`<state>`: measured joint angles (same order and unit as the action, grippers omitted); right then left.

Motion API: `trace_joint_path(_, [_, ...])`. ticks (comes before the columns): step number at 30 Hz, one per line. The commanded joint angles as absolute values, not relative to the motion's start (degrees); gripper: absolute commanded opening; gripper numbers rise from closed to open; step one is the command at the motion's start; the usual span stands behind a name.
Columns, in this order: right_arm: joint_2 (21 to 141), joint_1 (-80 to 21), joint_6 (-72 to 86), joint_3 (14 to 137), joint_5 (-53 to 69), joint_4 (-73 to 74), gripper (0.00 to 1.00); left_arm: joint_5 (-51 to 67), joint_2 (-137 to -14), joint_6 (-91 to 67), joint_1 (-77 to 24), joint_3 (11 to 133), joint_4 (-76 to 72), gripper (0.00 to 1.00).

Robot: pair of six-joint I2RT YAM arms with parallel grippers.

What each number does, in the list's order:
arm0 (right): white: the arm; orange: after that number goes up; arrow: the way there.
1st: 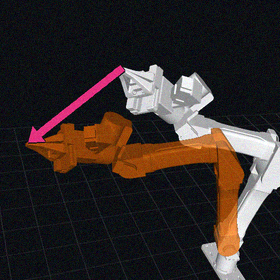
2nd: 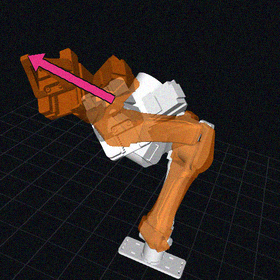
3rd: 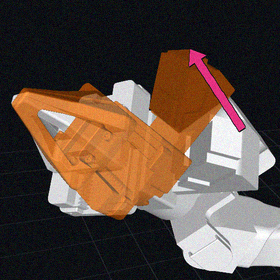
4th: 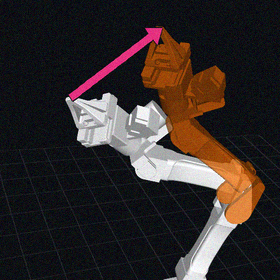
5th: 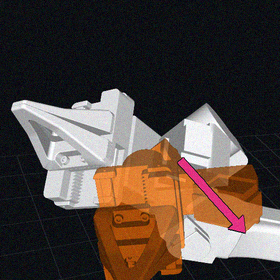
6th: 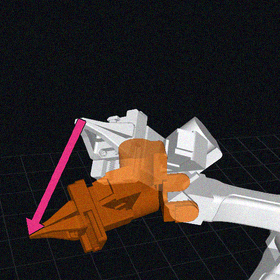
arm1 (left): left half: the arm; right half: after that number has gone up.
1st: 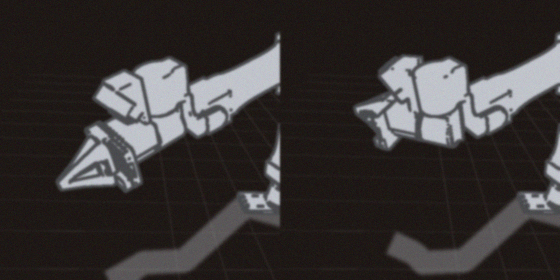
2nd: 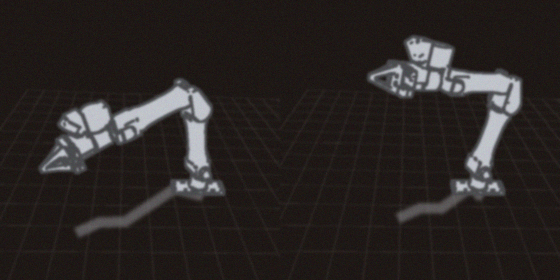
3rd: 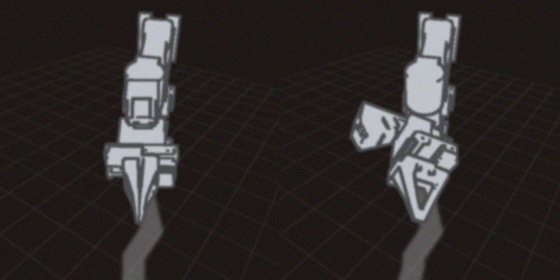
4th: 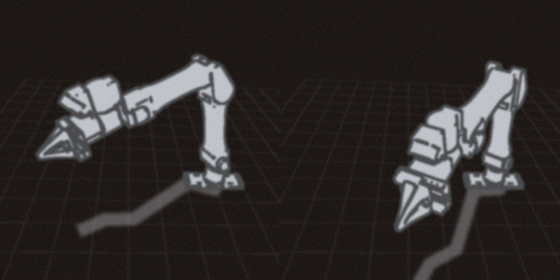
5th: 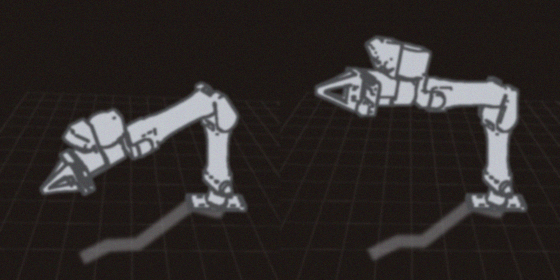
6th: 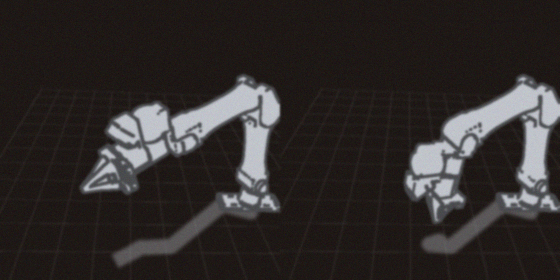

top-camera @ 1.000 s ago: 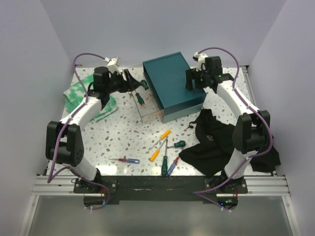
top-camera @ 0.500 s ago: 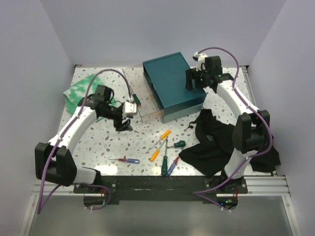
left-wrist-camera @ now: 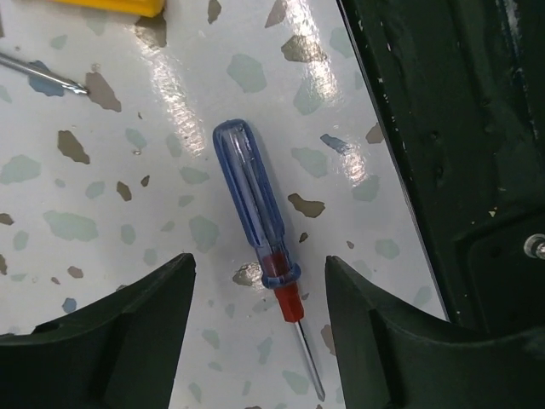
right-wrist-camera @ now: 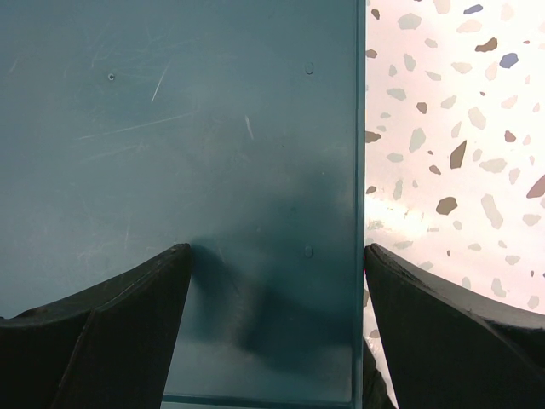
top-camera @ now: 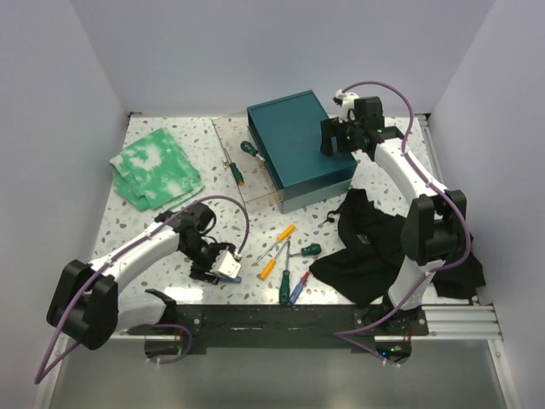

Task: Sort the tools into containers

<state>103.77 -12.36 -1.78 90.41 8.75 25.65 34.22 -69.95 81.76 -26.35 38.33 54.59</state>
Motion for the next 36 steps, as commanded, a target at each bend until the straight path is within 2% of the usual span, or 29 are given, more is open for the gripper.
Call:
trace_joint_path(1, [103.2, -12.5, -3.0, 91.7, 8.4, 26.6, 0.86, 28.2, -72.9, 79.4, -29.3, 35.0, 46.6, 0.63])
trace_joint_path(3, [102.9, -12.6, -3.1, 91.2, 8.3, 26.6, 0.86, 25.8, -74.0, 77.9, -29.8, 34.0, 44.4, 0.58])
trace_joint_path(5, [102.5, -12.5, -3.3, 90.7, 8.0, 26.7, 0.86, 24.9, -75.8, 76.7, -30.1, 34.2, 43.9, 0.46])
trace_joint_path(6, [102.3, -12.5, -3.3, 90.2, 8.0, 26.7, 0.86, 24.8, -76.3, 75.9, -30.2, 35.0, 43.5, 0.28])
trace_joint_path(8, [102.0, -12.5, -3.3, 89.8, 8.1, 26.5, 0.86, 25.8, -77.2, 74.5, -30.1, 36.8, 45.1, 0.06])
trace_joint_path(9, [102.0, -12.5, -3.3, 89.5, 8.2, 26.5, 0.86, 26.4, -77.3, 74.3, -29.6, 39.2, 46.8, 0.0])
trace_joint_path(11, [102.2, -12.5, -3.3, 89.5, 8.2, 26.3, 0.86, 30.5, -76.2, 77.7, -28.0, 41.6, 50.2, 0.0])
trace_joint_path(14, [102.7, -12.5, -3.3, 90.2, 8.3, 26.3, 0.86, 36.5, -74.8, 78.3, -26.7, 51.8, 56.0, 0.0])
trace_joint_path(16, [102.9, -12.5, -3.1, 90.7, 8.4, 26.3, 0.86, 39.8, -73.6, 74.0, -25.1, 56.5, 52.5, 0.0])
trace_joint_path(19, [103.2, -12.5, -2.7, 91.1, 8.7, 26.1, 0.86, 45.2, -72.7, 55.8, -21.1, 61.6, 35.3, 0.0])
trace_joint_path(20, [103.2, -12.5, -2.6, 91.0, 8.8, 26.1, 0.86, 46.2, -72.7, 44.0, -20.0, 62.1, 29.8, 0.0])
trace_joint_path(21, [103.1, -12.6, -2.7, 91.1, 8.7, 26.2, 0.86, 46.2, -72.8, 37.4, -18.3, 62.1, 18.5, 0.0])
trace_joint_path(24, [102.7, -12.5, -3.0, 90.6, 8.8, 26.1, 0.86, 42.7, -75.0, 12.2, -15.0, 61.7, -1.1, 0.0])
trace_joint_path(27, [102.2, -12.6, -3.0, 90.1, 8.9, 25.8, 0.86, 35.0, -81.0, -9.5, -13.1, 64.0, -8.5, 0.0])
trace_joint_path(29, [102.0, -12.5, -3.0, 90.0, 9.0, 25.8, 0.86, 30.3, -86.7, -21.9, -12.4, 67.1, -8.4, 0.0])
trace_joint_path(32, [102.0, -12.5, -3.0, 90.2, 9.1, 25.8, 0.86, 29.7, -93.0, -39.2, -11.0, 67.9, -12.7, 0.0])
trace_joint_path(35, [102.0, -12.5, -3.0, 90.6, 9.1, 25.8, 0.86, 26.3, -96.0, -48.2, -10.5, 68.5, -16.8, 0.0])
trace_joint_path(36, [101.9, -12.6, -3.0, 90.8, 9.1, 25.9, 0.86, 26.5, -96.8, -48.2, -10.5, 69.6, -15.7, 0.19])
